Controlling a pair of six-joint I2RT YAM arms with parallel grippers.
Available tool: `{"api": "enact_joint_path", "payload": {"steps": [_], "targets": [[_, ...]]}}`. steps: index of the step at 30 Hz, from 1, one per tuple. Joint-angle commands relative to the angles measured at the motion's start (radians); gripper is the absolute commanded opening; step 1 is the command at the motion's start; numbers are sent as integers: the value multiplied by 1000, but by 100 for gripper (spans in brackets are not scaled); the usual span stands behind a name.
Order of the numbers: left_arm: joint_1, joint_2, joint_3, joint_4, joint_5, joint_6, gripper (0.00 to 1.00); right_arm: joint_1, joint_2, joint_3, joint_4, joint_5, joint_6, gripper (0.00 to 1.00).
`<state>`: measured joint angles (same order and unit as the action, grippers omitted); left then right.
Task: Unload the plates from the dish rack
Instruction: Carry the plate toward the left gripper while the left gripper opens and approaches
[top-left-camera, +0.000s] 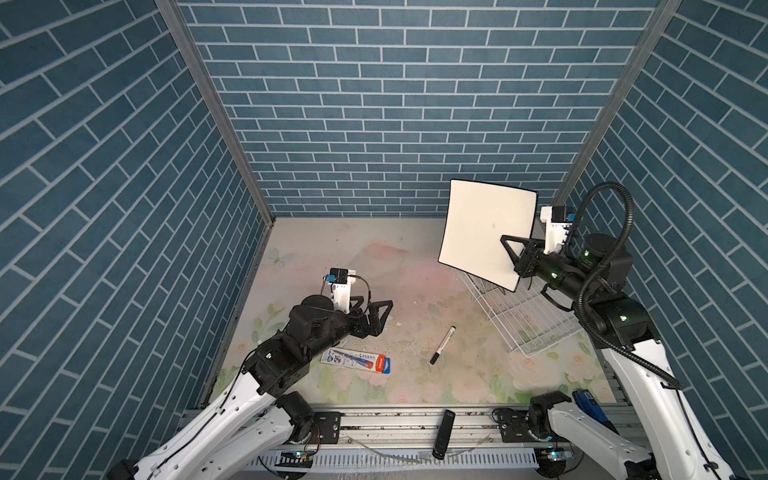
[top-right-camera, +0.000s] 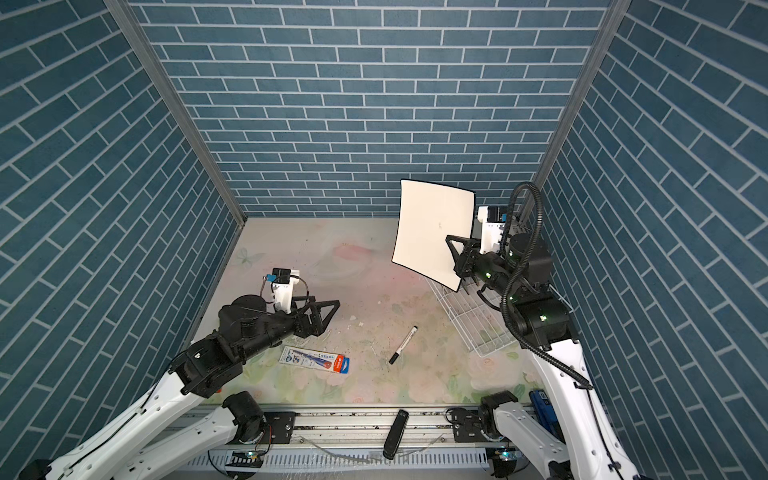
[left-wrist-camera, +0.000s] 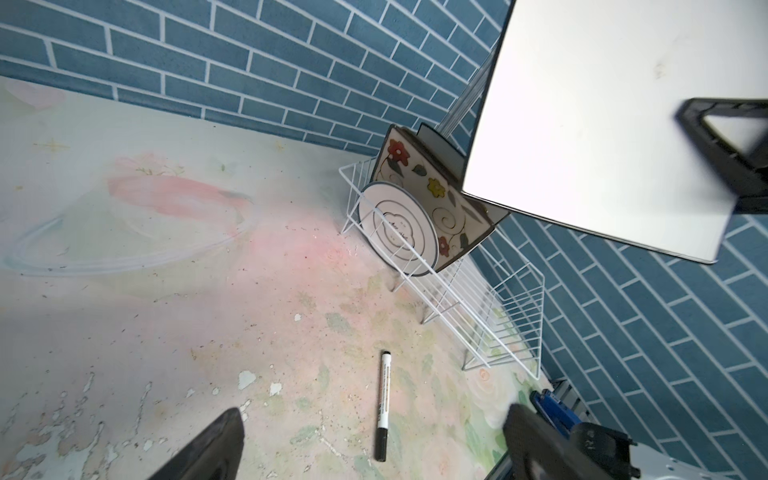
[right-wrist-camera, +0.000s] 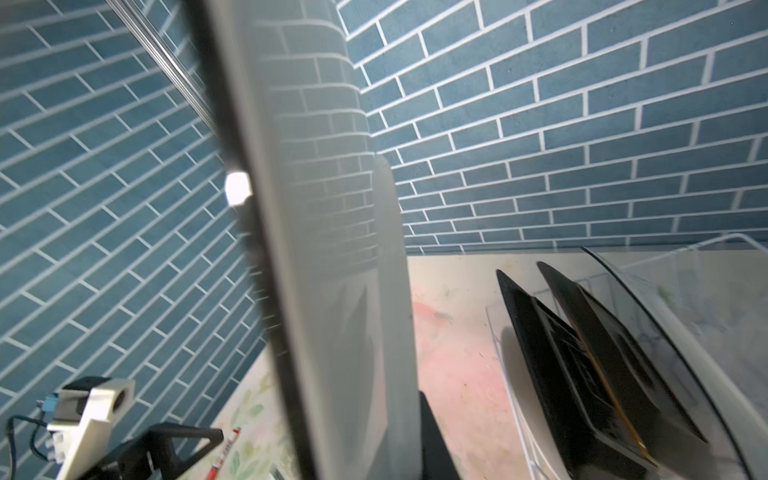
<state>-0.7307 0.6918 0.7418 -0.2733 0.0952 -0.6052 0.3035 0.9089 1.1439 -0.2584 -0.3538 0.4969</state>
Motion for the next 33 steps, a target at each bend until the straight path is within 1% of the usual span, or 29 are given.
{"api": "enact_joint_path", "payload": {"steps": [1, 4, 5, 8, 10, 12, 15, 19, 23, 27, 29, 31, 33], "targets": [[7, -5, -28, 138, 37, -89, 99, 6, -42, -104, 598, -63, 203, 0], [7, -8, -76, 251, 14, -167, 99, 9, -18, -146, 698, -60, 221, 0], [5, -8, -93, 292, 6, -183, 99, 14, -10, -175, 767, -55, 237, 0], [7, 7, -121, 409, -26, -208, 100, 37, 9, -288, 997, 28, 288, 0], [7, 35, -113, 456, -45, -202, 100, 57, 16, -351, 1093, 130, 283, 0], [8, 67, -101, 499, -44, -204, 100, 61, 21, -385, 1139, 189, 271, 0], [7, 133, -96, 629, 10, -230, 100, 78, 44, -429, 1234, 223, 285, 0], [11, 229, -75, 745, 60, -285, 100, 113, 115, -467, 1385, 244, 321, 0], [20, 295, -91, 888, 112, -340, 99, 125, 167, -475, 1484, 237, 370, 0], [20, 337, -132, 1030, 93, -370, 99, 179, 219, -495, 1606, 260, 393, 0], [30, 358, -143, 1098, 105, -381, 99, 202, 229, -505, 1636, 310, 392, 0], [48, 364, -152, 1121, 107, -395, 99, 224, 232, -516, 1657, 329, 385, 0], [57, 366, -166, 1130, 76, -398, 99, 261, 225, -527, 1657, 353, 347, 0]]}}
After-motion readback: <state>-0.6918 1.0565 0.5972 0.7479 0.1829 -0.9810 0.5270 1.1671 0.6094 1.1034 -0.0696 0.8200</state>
